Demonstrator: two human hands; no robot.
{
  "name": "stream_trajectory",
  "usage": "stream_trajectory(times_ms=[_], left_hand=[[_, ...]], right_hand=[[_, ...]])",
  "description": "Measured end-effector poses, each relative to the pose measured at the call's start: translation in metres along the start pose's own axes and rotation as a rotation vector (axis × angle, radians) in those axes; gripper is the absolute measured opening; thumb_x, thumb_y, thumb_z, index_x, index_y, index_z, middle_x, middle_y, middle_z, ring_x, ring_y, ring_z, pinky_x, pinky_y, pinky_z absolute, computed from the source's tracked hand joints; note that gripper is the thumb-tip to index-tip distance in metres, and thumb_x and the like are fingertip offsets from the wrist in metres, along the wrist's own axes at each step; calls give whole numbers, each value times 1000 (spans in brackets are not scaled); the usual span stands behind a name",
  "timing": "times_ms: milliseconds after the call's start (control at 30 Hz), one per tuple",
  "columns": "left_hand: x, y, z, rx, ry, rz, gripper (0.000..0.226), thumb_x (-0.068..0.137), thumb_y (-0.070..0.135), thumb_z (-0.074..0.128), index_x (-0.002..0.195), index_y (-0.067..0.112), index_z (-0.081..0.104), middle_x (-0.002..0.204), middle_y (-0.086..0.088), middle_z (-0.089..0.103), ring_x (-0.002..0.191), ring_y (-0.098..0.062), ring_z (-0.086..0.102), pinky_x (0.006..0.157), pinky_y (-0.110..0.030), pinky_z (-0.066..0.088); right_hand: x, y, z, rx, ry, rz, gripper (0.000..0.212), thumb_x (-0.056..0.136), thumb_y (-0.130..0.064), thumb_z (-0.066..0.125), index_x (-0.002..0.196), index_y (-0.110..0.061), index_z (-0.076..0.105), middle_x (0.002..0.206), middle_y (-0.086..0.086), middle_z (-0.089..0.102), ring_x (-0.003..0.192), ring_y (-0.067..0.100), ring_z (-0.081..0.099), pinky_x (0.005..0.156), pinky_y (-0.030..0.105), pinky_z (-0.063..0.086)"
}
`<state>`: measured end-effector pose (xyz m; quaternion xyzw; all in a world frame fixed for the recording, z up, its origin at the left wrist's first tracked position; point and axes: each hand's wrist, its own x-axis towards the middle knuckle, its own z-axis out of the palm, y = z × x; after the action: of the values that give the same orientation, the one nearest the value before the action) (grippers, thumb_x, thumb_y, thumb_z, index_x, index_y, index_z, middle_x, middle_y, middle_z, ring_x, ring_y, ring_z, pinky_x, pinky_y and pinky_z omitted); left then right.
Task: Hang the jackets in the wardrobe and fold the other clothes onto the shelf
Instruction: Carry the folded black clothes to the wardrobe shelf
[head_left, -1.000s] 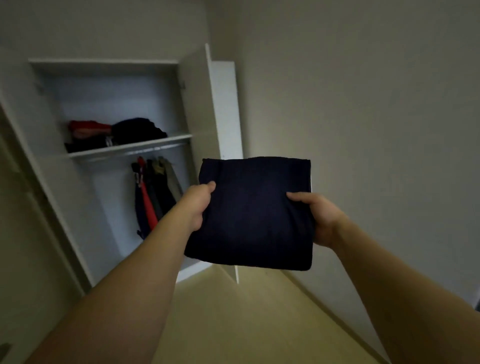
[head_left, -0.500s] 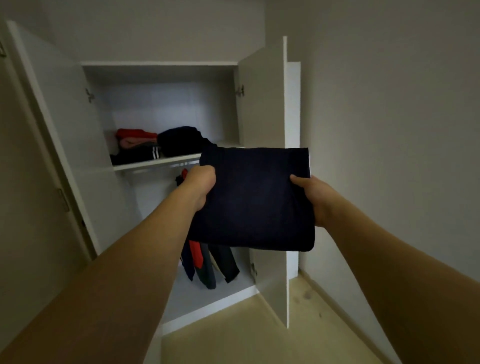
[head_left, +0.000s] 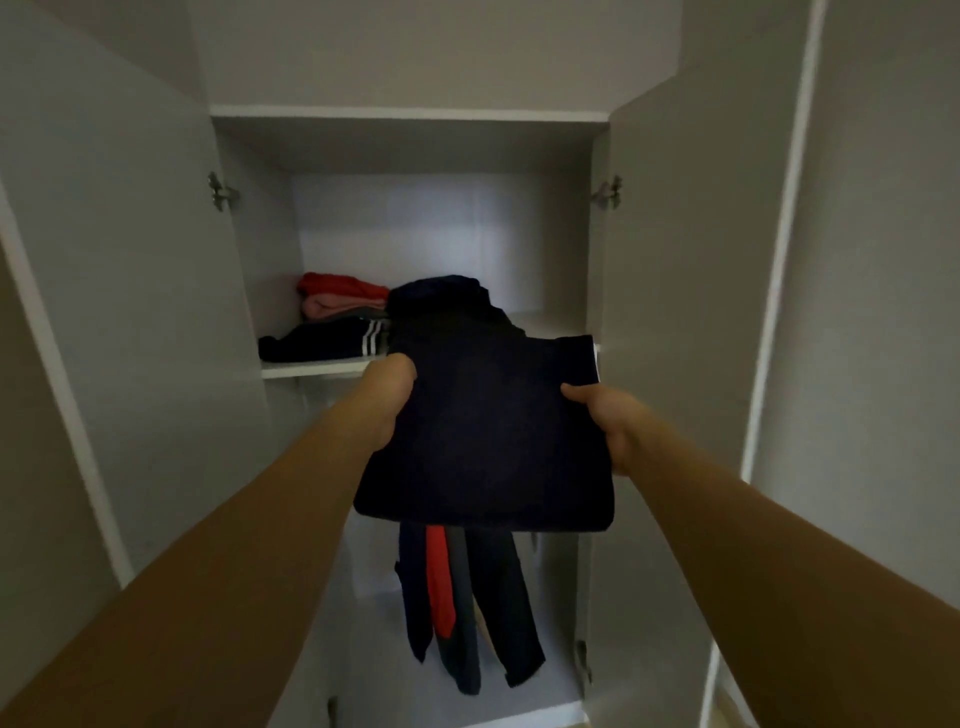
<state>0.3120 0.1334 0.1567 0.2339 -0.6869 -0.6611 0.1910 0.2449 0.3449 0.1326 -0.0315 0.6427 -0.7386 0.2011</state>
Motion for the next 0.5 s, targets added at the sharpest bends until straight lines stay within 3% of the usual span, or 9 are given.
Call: stream_trajectory(times_ms=[100,233,367,467,500], left_hand=[[69,8,-5,10,27,4,30,95,5,39,117,-3,57,81,-13,56,68,-25,53,58,-35,47],[176,23,-14,-21,28,26,30,92,3,40,113,0,61,86,-13,60,71,-28,57,55,-34,50],[273,57,-11,-25,77,94,17,92,-1,44,90,7,59,79,-11,58,67,-27,56,55,-32,49],[345,90,-2,45,96,97,25,92,10,50,115,3,58,108,-17,62,96,-33,62,80,-42,56],[366,100,4,46,70,94,26,95,11,48,118,3,56,106,-16,61,93,-31,61,77,-41,57]], right_hand=[[78,-13,26,-13,-35,-9,38,97,-24,54,130,-5,54,112,15,66,96,31,64,73,42,52],[178,-41,63,-25,-70,-13,35,97,-25,53,126,-5,56,104,13,67,87,28,65,59,36,50],[265,-90,90,-73,-85,-36,31,99,-26,49,120,-4,57,97,12,65,82,27,63,57,37,48],[328,-139,102,-97,-87,-94,28,100,-27,47,113,-5,59,96,12,66,84,27,63,61,38,49],[347,-154,104,-107,-79,-110,29,100,-28,47,111,-5,60,98,12,66,85,26,64,62,38,50]])
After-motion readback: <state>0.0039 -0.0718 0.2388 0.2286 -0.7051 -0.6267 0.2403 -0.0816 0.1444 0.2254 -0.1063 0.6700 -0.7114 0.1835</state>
